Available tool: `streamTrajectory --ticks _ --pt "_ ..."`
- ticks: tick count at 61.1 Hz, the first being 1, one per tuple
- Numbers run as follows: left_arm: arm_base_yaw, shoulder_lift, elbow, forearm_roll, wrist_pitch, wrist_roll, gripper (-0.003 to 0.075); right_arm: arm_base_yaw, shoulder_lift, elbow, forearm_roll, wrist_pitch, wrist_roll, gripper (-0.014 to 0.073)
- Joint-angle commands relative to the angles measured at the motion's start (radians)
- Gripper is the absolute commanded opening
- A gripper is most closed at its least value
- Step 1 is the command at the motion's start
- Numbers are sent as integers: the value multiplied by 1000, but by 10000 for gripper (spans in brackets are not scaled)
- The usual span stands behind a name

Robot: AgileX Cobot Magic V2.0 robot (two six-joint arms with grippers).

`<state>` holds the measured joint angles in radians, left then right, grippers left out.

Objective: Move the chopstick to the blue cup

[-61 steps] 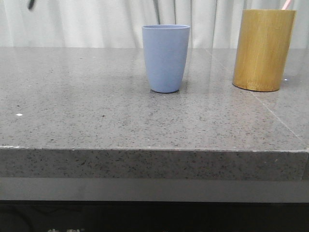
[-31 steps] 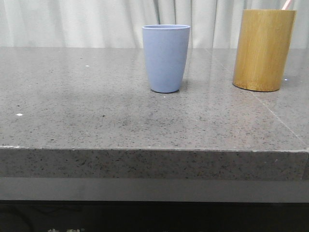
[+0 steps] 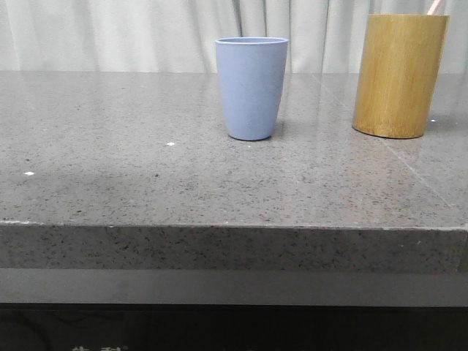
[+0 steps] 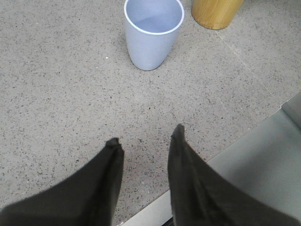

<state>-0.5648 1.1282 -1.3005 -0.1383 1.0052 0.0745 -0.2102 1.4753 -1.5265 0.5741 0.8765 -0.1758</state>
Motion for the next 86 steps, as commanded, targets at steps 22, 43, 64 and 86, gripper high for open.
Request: streamTrajectory --ticks 22,43,64,86 --pt "1 -23 -23 -11 -71 1 239 -6 204 -273 42 88 -80 549" --pt "1 -23 -23 -11 -71 1 239 -5 238 -273 122 92 -138 398" --pt "1 -23 -23 -11 -71 1 239 -5 238 -273 125 92 -152 46" --pt "1 -23 -23 -11 -71 1 239 -5 231 -387 124 173 -169 -61"
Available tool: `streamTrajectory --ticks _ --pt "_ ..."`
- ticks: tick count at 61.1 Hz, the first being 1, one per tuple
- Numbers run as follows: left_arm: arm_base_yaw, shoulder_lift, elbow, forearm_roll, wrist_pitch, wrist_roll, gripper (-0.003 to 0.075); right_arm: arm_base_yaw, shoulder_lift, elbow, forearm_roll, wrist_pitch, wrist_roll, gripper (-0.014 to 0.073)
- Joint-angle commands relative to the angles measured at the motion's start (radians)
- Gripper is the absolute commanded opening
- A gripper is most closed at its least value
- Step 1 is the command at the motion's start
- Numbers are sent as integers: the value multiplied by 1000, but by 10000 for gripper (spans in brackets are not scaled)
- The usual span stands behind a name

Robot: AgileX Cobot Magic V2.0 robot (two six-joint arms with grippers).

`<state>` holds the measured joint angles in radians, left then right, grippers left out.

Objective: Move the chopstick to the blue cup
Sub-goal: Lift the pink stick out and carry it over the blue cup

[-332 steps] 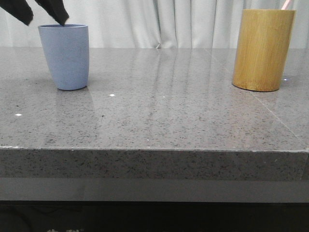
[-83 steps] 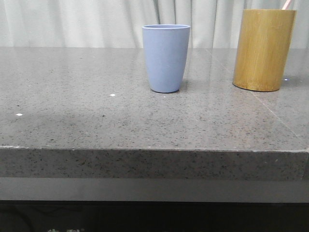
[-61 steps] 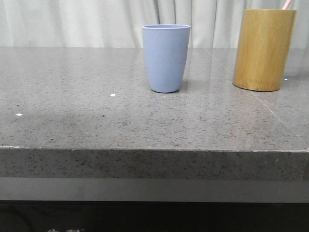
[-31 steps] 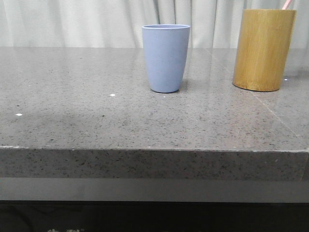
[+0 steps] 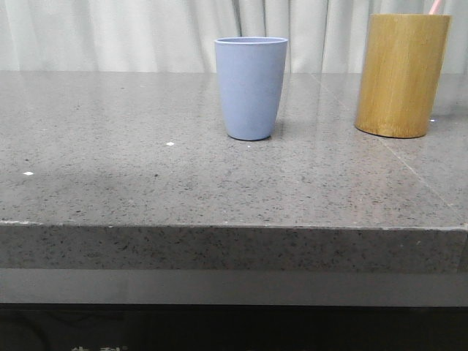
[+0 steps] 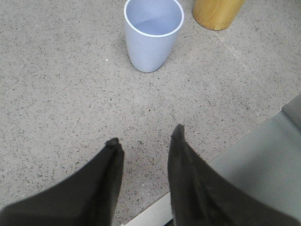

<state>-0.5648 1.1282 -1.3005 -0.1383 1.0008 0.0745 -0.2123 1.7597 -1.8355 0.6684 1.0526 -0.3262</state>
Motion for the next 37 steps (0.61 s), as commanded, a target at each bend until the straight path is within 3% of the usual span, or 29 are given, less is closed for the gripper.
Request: streamTrajectory --ticks 1,11,20,37 --pt "1 -23 -23 -11 -66 1 239 -3 -54 -89 30 4 -19 -61" --pt "1 -23 -23 -11 -66 1 239 -2 -95 -200 15 38 -19 -60" --pt "1 -23 -23 -11 -66 1 239 32 -176 -242 -78 21 -19 -59" --pt "1 -23 -23 -11 -76 1 239 245 -305 -245 -200 -18 -20 -59"
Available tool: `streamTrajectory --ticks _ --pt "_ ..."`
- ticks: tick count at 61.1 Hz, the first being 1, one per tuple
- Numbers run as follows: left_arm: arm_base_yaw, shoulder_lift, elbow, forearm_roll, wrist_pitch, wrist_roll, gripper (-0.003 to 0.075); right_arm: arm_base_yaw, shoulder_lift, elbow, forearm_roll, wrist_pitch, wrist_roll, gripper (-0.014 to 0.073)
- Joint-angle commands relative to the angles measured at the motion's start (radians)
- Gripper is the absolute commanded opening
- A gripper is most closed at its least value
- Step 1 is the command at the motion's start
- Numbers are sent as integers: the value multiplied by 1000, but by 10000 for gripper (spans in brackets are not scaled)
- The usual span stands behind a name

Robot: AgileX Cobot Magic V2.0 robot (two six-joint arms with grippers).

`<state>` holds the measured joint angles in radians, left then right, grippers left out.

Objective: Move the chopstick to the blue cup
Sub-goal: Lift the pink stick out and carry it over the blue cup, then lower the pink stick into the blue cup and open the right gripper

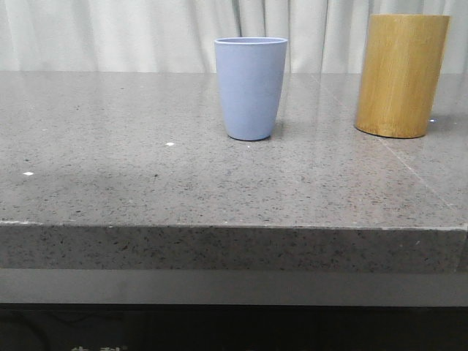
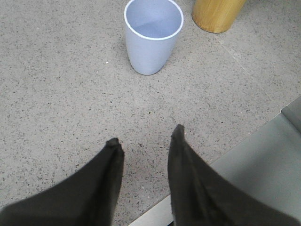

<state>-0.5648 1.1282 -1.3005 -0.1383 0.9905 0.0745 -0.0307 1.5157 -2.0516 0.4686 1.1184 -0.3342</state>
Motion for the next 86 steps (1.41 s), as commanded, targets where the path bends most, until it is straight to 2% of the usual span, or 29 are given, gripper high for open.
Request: streamTrajectory --ticks 1,16,27,35,45,57,62,72,76,86 --pt "1 -23 -23 -11 -68 1 239 78 -67 -28 -2 -91 -12 -59" --pt "1 -23 -23 -11 -85 1 239 323 -49 -16 -5 -205 -84 -59" --pt "1 -23 -23 -11 -85 1 239 414 -31 99 -5 -326 -133 -59" --pt "1 -23 -23 -11 -85 1 239 455 -31 245 -5 -468 -176 -59" --pt "1 -23 -23 -11 -85 1 239 455 -18 417 -4 -610 -176 -59" --pt "1 -23 -23 -11 -86 1 239 455 16 495 -2 -678 -176 -46" --pt "1 -23 -23 -11 -86 1 239 455 33 495 6 -675 -176 28" --pt "1 -23 -23 -11 -88 1 239 454 41 492 7 -670 -176 339" --pt "1 -23 -23 -11 -90 1 239 449 31 476 6 -642 -176 414" --pt "1 -23 -23 -11 -90 1 239 430 -11 386 -28 -458 -152 422"
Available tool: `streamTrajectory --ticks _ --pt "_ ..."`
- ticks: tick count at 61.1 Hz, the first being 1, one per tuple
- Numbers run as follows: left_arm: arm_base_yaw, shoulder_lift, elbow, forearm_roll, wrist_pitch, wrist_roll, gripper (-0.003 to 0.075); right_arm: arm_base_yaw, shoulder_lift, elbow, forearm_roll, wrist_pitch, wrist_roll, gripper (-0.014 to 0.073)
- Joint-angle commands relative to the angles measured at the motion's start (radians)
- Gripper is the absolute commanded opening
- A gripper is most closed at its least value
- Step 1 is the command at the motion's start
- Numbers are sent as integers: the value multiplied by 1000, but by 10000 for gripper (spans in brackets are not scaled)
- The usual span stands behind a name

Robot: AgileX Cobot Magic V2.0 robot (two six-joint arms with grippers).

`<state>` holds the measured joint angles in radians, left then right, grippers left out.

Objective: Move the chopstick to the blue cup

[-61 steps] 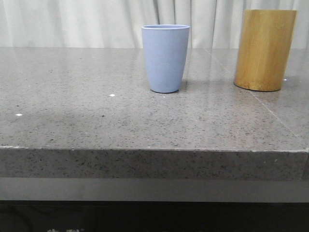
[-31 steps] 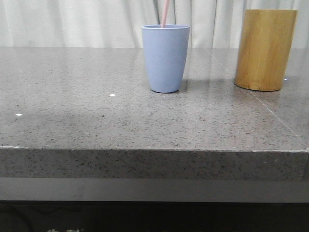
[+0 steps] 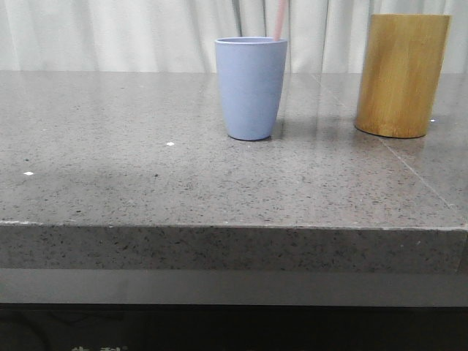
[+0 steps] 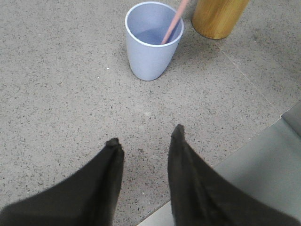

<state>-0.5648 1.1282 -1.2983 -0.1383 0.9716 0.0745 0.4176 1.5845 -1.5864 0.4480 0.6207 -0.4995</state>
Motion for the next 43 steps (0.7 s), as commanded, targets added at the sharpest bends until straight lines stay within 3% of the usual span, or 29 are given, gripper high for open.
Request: streamTrajectory --ticks 1,8,19,26,43 --pt "1 -23 -25 -11 -71 1 239 -23 -85 -88 -15 62 26 422" --pt "1 -23 -25 -11 -71 1 239 -41 -133 -152 -154 227 174 422" --pt "1 -23 -25 -11 -71 1 239 -46 -253 -149 -437 369 447 422" --pt "1 -23 -25 -11 -71 1 239 -46 -356 -78 -484 403 556 422" --pt "1 -23 -25 -11 -71 1 239 -46 -650 258 -471 312 583 422"
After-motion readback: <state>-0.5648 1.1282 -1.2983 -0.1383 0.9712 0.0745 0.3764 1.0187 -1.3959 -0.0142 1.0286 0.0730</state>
